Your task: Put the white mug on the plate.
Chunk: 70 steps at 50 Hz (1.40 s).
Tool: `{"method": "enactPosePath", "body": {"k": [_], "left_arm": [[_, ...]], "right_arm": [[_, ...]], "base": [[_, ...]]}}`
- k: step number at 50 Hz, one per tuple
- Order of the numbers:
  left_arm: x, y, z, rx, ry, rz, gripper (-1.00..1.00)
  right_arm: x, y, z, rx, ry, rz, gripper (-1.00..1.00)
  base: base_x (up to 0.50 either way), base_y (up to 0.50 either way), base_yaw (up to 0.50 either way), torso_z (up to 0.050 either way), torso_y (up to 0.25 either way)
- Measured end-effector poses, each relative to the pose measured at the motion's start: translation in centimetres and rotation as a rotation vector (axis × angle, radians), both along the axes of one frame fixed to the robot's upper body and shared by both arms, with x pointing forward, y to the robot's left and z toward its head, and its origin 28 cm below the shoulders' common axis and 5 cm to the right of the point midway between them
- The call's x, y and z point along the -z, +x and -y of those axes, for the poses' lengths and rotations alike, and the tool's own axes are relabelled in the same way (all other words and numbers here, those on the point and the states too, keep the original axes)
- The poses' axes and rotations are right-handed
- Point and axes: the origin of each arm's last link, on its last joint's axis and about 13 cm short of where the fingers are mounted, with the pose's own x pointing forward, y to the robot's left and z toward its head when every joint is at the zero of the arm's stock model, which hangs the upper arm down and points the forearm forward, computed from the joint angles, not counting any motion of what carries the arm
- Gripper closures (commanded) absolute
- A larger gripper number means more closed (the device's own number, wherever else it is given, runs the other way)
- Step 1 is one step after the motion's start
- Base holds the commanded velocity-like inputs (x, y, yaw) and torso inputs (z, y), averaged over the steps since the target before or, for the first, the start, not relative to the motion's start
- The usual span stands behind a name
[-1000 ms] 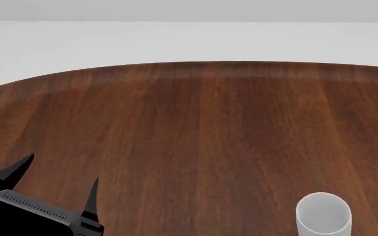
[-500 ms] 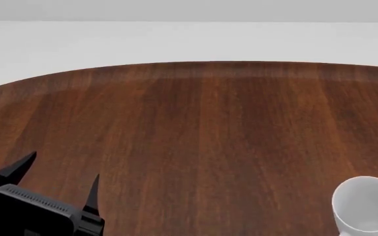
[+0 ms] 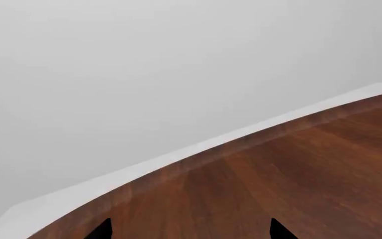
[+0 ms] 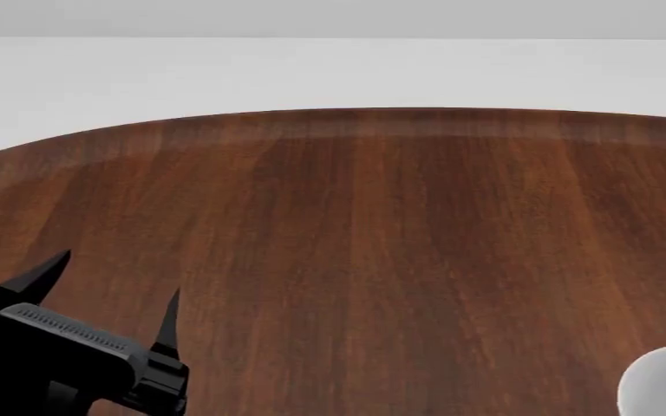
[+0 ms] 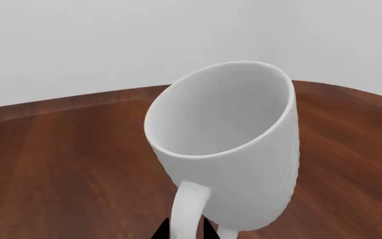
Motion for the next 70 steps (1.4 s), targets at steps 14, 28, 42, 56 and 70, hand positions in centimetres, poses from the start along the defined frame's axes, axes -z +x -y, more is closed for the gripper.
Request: {"method": "enactPosePath", "body": {"k": [14,28,42,56,70], "left_arm": [[-0.1,0.8,-0.2,-0.001,-0.003,0.009,-1.00],[-0.2,2.0,-0.5,-0.006,-0.011,0.016,-1.00],[-0.2,3.0,-0.8,-0.012,-0.022,0.021,-1.00],[-0.4,3.6,-0.8,-0.014,-0.022,0.032,-1.00],[-0.6,4.7,-0.7,-0.001,-0.022,0.041,-1.00]], "right_arm": [[-0.2,-2.0,-0.4,0.046,-0.002,0.016,1.00],[-0.7,-3.9,-1.2,0.083,-0.029,0.032,1.00],[-0.3,-5.6,-2.5,0.080,-0.018,-0.004,1.00],[0.6,-6.8,-3.3,0.097,0.017,-0.070,1.00],[1.4,-8.6,-3.7,0.155,0.041,-0.126,1.00]], "base": [[0.00,0.00,0.00,0.000,0.000],[0.00,0.00,0.00,0.000,0.000],[0.00,0.00,0.00,0.000,0.000],[0.00,0.00,0.00,0.000,0.000],[0.00,0.00,0.00,0.000,0.000]]}}
